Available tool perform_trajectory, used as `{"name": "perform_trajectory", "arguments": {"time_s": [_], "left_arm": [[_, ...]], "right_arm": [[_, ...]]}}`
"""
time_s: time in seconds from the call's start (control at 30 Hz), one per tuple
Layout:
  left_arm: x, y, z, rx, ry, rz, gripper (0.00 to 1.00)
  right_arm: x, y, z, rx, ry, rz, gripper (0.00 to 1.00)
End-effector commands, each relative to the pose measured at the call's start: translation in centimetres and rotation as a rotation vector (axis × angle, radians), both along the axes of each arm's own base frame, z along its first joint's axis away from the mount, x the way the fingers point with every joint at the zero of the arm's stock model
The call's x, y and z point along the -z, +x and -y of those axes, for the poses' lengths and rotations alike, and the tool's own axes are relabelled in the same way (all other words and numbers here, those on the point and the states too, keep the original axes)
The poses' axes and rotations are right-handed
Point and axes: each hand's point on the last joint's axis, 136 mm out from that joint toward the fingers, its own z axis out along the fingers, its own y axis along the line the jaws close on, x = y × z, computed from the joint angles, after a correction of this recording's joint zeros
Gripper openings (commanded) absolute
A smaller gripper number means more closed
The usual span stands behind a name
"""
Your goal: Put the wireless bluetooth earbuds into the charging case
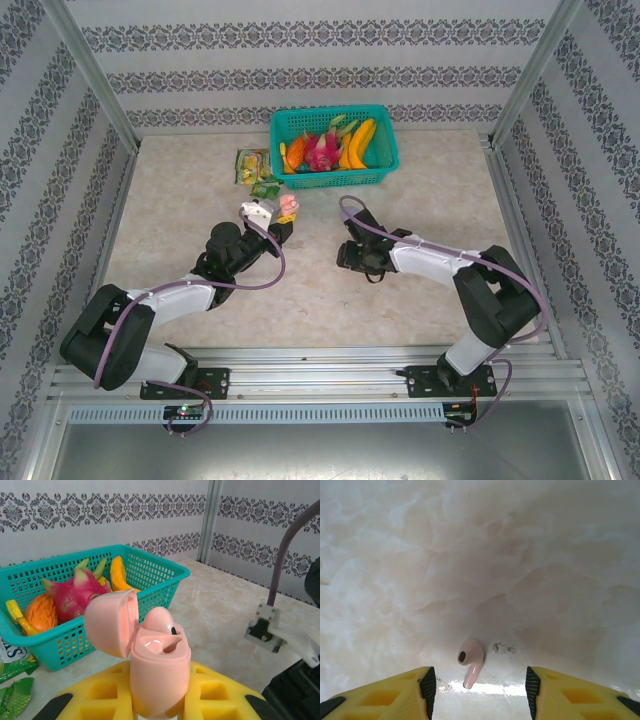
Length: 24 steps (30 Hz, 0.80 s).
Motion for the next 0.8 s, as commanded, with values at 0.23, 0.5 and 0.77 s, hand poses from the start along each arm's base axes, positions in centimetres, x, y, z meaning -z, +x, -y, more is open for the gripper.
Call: {"name": "perform_trajectory", "arguments": {"time_s": [0.23, 0.5, 0.77], "left_arm": [[-1.6, -0.3, -0.3, 0.006, -0.043, 0.044, 0.00], [-1.5, -0.4, -0.3, 0.004, -0.041, 0.044, 0.00], [-1.4, -0.3, -0.4, 0.000, -0.038, 0.047, 0.00]], "right_arm": [[1.3, 0.4, -0.4, -0.026, -0.183, 0.008, 0.51], [1.6, 1.1, -0.1, -0.001, -0.212, 0.016, 0.45], [2.3, 1.3, -0.6, -0.014, -0.217, 0.003, 0.39]]}}
